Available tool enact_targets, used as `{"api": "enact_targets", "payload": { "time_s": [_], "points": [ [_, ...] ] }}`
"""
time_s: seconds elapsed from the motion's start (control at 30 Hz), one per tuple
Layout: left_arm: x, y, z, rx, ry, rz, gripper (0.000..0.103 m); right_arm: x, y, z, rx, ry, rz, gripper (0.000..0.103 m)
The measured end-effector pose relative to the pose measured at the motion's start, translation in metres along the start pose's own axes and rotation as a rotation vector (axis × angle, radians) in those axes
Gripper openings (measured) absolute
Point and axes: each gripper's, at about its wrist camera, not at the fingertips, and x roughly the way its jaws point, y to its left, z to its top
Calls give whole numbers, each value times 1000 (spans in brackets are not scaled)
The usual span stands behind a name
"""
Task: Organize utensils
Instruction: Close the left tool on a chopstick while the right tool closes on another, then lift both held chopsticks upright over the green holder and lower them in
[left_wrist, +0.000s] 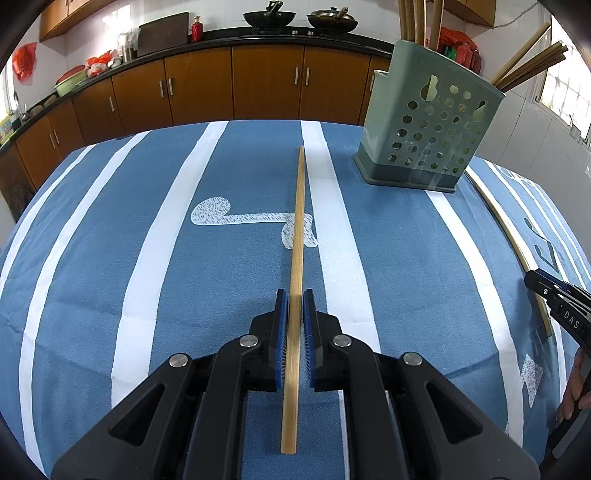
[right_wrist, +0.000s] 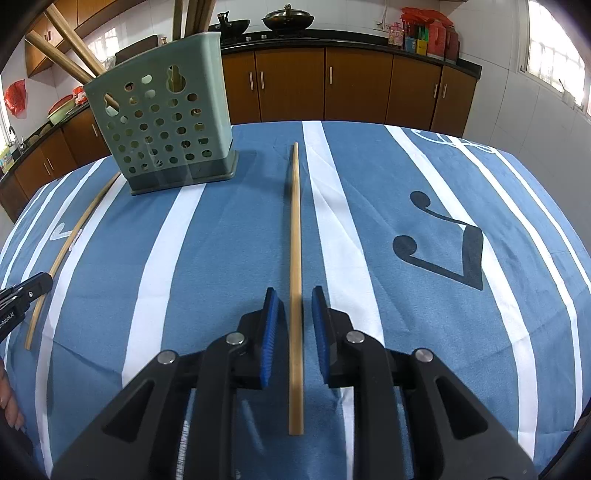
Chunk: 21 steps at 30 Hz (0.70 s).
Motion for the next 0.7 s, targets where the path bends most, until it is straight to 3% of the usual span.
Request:
{"api": "enact_targets", "payload": {
  "time_s": [0.2, 0.3, 0.47, 0.7],
  "points": [
    [-11, -3, -14, 26, 2, -8, 15, -8, -1, -9, -6, 3, 4, 21],
    [-14, -6, -17, 43, 4, -4, 14, -9, -3, -10, 3, 3, 12, 10],
    [-15, -7, -19, 68, 7, 13, 7, -12, -5, -11, 9, 5, 24, 8],
    [-32, 0, -16, 46, -16, -14, 7, -42, -18, -4, 57, -88, 61, 8]
  ]
}}
